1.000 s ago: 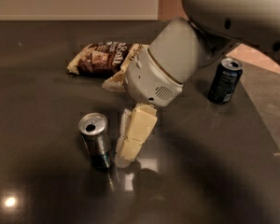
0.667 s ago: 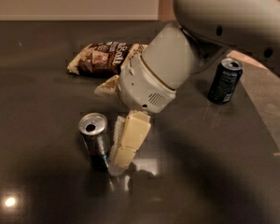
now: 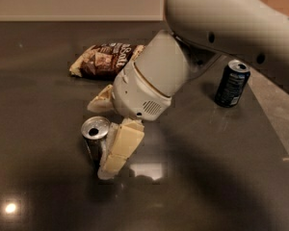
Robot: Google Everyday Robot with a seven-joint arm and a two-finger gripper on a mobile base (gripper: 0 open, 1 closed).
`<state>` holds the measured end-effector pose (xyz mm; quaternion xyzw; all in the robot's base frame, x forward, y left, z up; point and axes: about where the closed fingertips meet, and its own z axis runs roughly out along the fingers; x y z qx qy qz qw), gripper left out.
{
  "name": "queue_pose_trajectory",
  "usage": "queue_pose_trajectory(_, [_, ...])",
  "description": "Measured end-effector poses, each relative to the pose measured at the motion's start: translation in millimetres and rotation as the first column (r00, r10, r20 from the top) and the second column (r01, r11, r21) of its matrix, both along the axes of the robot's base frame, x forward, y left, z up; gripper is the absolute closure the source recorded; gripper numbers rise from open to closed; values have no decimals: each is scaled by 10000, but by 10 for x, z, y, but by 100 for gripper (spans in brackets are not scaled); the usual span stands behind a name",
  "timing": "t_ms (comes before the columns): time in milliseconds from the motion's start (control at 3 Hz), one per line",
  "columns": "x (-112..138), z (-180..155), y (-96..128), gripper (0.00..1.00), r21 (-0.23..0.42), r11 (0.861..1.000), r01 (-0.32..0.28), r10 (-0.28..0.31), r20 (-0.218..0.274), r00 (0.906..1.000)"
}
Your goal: Pick redbull can
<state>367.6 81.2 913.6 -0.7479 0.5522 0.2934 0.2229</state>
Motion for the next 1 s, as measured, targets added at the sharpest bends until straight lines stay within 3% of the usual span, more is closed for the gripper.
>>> queue_pose_trajectory(1000, [225, 128, -91, 88, -68, 9993, 358, -359, -200, 9992])
